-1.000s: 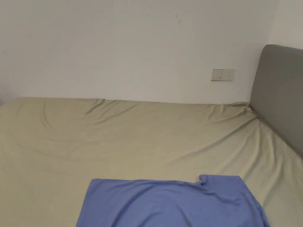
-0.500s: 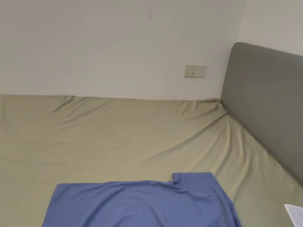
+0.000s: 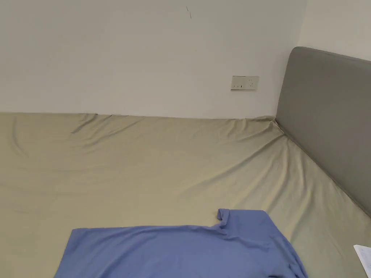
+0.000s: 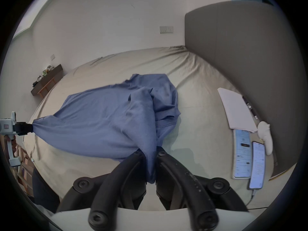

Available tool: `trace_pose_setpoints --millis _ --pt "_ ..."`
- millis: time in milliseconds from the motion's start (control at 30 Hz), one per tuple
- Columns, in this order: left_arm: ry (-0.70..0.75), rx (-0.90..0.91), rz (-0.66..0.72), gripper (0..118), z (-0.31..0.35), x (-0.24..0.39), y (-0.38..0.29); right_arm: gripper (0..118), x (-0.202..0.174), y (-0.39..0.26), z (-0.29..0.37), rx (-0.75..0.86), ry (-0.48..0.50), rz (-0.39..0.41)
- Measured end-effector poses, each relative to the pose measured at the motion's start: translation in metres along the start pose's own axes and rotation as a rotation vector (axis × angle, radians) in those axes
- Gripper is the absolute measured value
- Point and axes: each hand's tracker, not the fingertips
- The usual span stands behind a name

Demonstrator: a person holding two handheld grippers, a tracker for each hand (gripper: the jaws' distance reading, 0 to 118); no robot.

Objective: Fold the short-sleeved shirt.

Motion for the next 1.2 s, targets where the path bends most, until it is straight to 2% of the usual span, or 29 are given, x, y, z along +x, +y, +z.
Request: trace_pose_setpoints --millis 133,300,333,367,400,433,467,500,533,633,733,767,800,867,900,933,967,1033,1200 --pt "-0.015 -0.06 0.056 8 0.003 -0.019 -0.037 12 0.002 -0.03 0.011 -0.042 0.004 -0.023" --pt "0.088 -0.23 -0.003 8 -0.035 -0.026 -0.097 12 -0.003 -0.081 -0.028 -0.209 -0.043 -0.011" --pt "0.1 -0.237 -0.019 9 -0.039 -0.023 -0.102 13 -0.004 -0.086 -0.032 -0.209 -0.054 -0.008" --pt "0.09 -0.227 -0.008 16 -0.041 -0.023 -0.106 14 -0.004 -0.089 -0.034 -0.2 -0.054 -0.01" --pt "0.091 -0.217 -0.005 32 -0.038 -0.023 -0.106 23 -0.005 -0.09 -0.033 -0.196 -0.055 -0.012" --pt "0.104 -0.171 -0.01 66 -0.033 -0.023 -0.105 50 -0.007 -0.086 -0.028 -0.18 -0.069 -0.023" --pt "0.133 -0.134 -0.027 89 -0.027 -0.019 -0.1 75 -0.009 -0.081 -0.022 -0.157 -0.103 -0.011" --pt "0.163 -0.072 -0.055 105 -0.017 -0.017 -0.093 100 -0.01 -0.073 -0.01 -0.089 -0.152 0.029" --pt "0.166 0.004 -0.058 108 -0.006 -0.015 -0.084 100 -0.01 -0.065 0.0 -0.023 -0.157 0.046" --pt "0.091 0.358 -0.069 109 0.046 0.003 -0.046 117 -0.016 -0.033 0.041 0.277 -0.136 0.067" --pt "0.016 0.677 -0.117 108 0.084 0.025 -0.017 115 -0.035 0.001 0.074 0.542 -0.159 0.075" --pt "-0.005 0.739 -0.144 102 0.09 0.033 -0.012 109 -0.049 0.016 0.094 0.598 -0.142 0.066" --pt "-0.031 0.795 -0.177 89 0.094 0.042 -0.007 96 -0.055 0.024 0.099 0.653 -0.109 0.053" --pt "-0.023 0.811 -0.235 32 0.09 0.062 0.0 38 -0.067 0.034 0.097 0.692 -0.066 0.034" --pt "-0.007 0.816 -0.249 10 0.084 0.07 0.0 7 -0.073 0.038 0.091 0.684 -0.083 0.04" --pt "0.005 0.788 -0.251 3 0.075 0.076 -0.001 2 -0.08 0.038 0.084 0.681 -0.096 0.044" --pt "-0.004 0.75 -0.262 1 0.066 0.078 -0.003 2 -0.084 0.038 0.078 0.664 -0.078 0.058" --pt "-0.053 0.621 -0.253 0 0.05 0.084 0.001 2 -0.091 0.035 0.062 0.602 -0.017 0.082" --pt "-0.071 0.469 -0.112 0 -0.003 0.059 0.021 2 -0.092 0.029 0.033 0.504 -0.027 0.103"
